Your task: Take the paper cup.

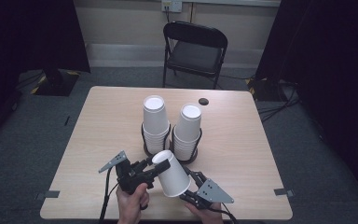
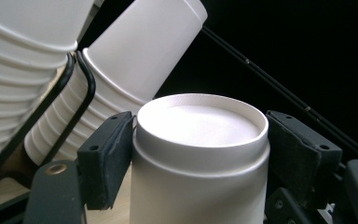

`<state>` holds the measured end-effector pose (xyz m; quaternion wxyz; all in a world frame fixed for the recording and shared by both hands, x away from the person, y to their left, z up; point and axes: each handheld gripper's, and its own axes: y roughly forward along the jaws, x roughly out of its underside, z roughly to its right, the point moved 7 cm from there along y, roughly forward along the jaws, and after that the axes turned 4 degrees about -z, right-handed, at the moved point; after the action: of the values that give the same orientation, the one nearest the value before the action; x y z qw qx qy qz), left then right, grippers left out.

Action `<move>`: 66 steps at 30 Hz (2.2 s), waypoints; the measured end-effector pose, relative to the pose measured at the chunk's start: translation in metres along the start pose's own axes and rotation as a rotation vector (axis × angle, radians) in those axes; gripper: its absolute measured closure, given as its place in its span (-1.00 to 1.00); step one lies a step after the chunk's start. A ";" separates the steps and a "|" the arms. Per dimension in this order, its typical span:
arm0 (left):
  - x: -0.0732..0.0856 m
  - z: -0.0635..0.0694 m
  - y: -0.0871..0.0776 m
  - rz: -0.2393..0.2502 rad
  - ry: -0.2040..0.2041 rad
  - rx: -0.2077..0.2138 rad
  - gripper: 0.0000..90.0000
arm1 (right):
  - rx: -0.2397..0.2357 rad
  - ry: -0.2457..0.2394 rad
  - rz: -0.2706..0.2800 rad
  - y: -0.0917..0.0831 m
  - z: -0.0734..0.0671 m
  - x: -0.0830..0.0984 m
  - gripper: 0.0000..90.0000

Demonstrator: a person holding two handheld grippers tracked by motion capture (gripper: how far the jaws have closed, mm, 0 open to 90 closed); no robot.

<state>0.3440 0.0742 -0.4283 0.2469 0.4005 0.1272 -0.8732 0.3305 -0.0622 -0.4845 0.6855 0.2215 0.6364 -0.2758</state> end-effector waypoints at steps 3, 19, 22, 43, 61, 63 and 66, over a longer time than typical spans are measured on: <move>0.002 0.001 0.002 -0.003 -0.012 0.008 -0.43 | 0.009 -0.001 0.010 0.001 0.002 -0.001 0.28; -0.001 -0.002 0.000 0.006 0.055 -0.019 -0.43 | 0.067 0.033 0.057 -0.013 0.016 -0.004 0.89; -0.002 -0.003 -0.002 0.002 0.075 -0.023 -0.38 | 0.084 0.067 0.045 -0.015 0.021 -0.004 0.91; -0.006 -0.011 -0.015 0.016 0.336 -0.137 -0.63 | 0.075 0.149 -0.174 -0.017 0.026 0.010 0.92; 0.003 -0.017 -0.024 -0.080 0.560 -0.190 -0.61 | 0.004 0.209 -0.324 -0.017 0.023 0.014 0.91; 0.004 -0.016 -0.024 -0.099 0.585 -0.178 -0.61 | -0.007 0.221 -0.333 -0.017 0.024 0.013 0.91; 0.005 -0.017 -0.026 -0.123 0.611 -0.172 -0.61 | -0.016 0.227 -0.346 -0.018 0.027 0.011 0.91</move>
<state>0.3378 0.1014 -0.4426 0.1769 0.6132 0.2928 -0.7120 0.3394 -0.0941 -0.4922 0.5536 0.1332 0.7401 -0.3577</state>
